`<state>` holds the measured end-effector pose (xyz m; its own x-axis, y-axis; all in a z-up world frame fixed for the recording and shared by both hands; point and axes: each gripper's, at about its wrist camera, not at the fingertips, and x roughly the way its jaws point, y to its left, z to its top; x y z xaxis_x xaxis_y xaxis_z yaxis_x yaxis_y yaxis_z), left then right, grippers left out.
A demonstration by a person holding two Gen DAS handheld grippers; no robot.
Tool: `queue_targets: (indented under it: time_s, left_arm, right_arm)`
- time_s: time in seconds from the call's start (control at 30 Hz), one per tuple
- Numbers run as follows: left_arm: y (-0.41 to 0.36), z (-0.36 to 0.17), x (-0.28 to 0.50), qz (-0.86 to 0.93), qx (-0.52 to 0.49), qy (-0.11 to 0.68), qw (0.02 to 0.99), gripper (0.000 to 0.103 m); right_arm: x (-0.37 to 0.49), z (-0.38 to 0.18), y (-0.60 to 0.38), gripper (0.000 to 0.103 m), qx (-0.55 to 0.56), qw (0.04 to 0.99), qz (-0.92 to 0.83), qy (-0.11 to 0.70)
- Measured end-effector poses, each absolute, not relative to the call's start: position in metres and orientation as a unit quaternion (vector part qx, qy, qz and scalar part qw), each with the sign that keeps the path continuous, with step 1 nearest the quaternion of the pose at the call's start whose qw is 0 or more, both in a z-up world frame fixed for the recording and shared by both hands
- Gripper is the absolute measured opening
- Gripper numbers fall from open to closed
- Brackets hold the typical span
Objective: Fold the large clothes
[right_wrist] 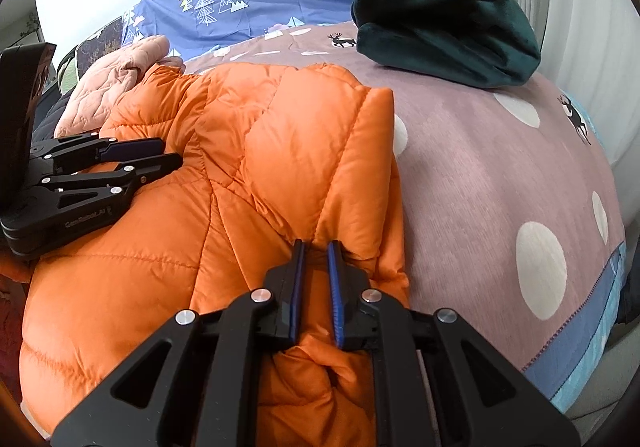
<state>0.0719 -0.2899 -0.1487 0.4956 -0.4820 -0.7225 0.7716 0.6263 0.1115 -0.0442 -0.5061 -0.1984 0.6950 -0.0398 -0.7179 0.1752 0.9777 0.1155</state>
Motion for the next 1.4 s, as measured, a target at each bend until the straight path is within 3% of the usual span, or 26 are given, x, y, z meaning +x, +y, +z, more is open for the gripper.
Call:
queue_targets:
  time_s: [0.07, 0.17, 0.27, 0.4, 0.73, 1.03, 1.17, 1.3, 1.4]
  left_arm:
    - [-0.29, -0.149, 0.072, -0.375, 0.22, 0.333, 0.837, 0.033]
    - [-0.289, -0.149, 0.073, -0.377, 0.22, 0.334, 0.835, 0.033]
    - [-0.29, -0.149, 0.073, -0.376, 0.224, 0.333, 0.835, 0.033]
    - [-0.291, -0.15, 0.072, -0.375, 0.225, 0.332, 0.836, 0.033]
    - [-0.291, -0.15, 0.071, -0.374, 0.228, 0.329, 0.836, 0.033]
    - [-0.29, -0.15, 0.072, -0.373, 0.223, 0.331, 0.837, 0.033]
    - [-0.29, -0.15, 0.073, -0.373, 0.221, 0.332, 0.838, 0.033]
    - [-0.29, -0.15, 0.073, -0.373, 0.218, 0.333, 0.838, 0.034]
    - [-0.288, -0.149, 0.074, -0.375, 0.21, 0.335, 0.838, 0.034]
  right_arm:
    - [-0.046, -0.196, -0.508, 0.016, 0.091, 0.916, -0.056, 0.387]
    - [-0.052, -0.188, -0.514, 0.028, 0.099, 0.916, -0.052, 0.386]
    - [-0.064, -0.177, -0.526, 0.068, 0.105, 0.916, -0.085, 0.377]
    - [-0.076, -0.178, -0.542, 0.075, 0.136, 0.913, -0.057, 0.38]
    - [-0.071, -0.219, -0.561, 0.082, 0.301, 0.855, 0.044, 0.421]
    - [-0.068, -0.224, -0.554, 0.086, 0.309, 0.851, 0.058, 0.42]
    - [-0.071, -0.226, -0.557, 0.076, 0.332, 0.841, 0.07, 0.423]
    - [-0.071, -0.23, -0.558, 0.075, 0.341, 0.836, 0.079, 0.422]
    - [-0.071, -0.229, -0.556, 0.066, 0.339, 0.837, 0.086, 0.421]
